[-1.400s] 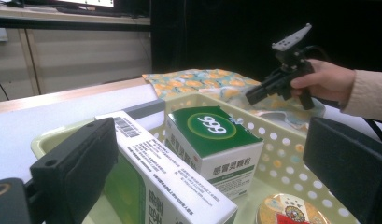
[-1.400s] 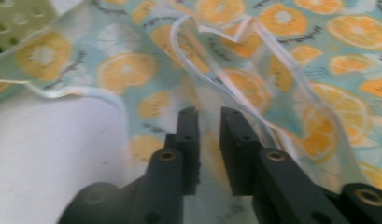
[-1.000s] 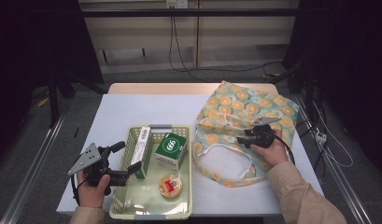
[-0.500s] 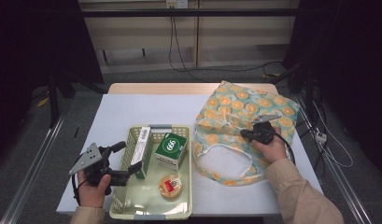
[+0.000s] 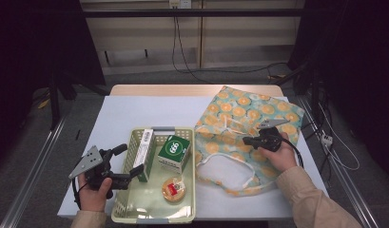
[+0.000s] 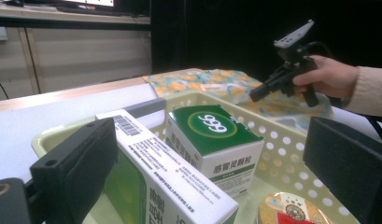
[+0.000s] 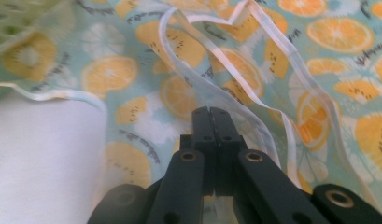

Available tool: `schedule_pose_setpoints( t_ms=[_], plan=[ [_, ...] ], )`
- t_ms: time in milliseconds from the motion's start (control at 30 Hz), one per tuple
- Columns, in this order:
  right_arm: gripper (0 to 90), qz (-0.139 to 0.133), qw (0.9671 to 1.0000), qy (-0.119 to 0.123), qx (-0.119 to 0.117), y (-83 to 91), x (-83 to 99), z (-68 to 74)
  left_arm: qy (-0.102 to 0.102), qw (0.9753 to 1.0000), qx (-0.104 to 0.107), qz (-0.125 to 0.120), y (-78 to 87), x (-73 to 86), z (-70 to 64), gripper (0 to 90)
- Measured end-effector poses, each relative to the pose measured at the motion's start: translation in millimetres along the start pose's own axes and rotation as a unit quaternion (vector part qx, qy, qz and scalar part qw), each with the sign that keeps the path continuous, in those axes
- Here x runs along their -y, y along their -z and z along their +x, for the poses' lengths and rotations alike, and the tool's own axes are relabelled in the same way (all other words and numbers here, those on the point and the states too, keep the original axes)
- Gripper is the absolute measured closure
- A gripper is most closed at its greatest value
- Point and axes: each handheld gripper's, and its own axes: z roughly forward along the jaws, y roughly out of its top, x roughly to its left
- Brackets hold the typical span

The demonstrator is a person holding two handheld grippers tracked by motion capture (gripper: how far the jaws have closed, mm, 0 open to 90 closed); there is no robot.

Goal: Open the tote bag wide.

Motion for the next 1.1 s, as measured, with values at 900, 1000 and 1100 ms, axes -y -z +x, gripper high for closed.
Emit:
schedule_pose_setpoints(
  t_ms=[900,1000,1100],
  plan=[
    [83.3,-0.006,0.9965,-0.047,0.069,-27.4,-5.6,-56.3,-0.003,1.0,0.003,0.007,-3.3,1.5,-0.3,3.0],
    [82.4,-0.002,0.9956,-0.046,0.081,-28.1,-4.1,-58.7,-0.005,1.0,0.004,0.007,-3.6,1.1,-0.5,3.0],
    [78.7,0.005,0.9952,-0.045,0.087,-28.3,-2.1,-60.2,-0.005,1.0,0.004,0.006,-3.7,1.2,-0.4,3.0]
  ],
)
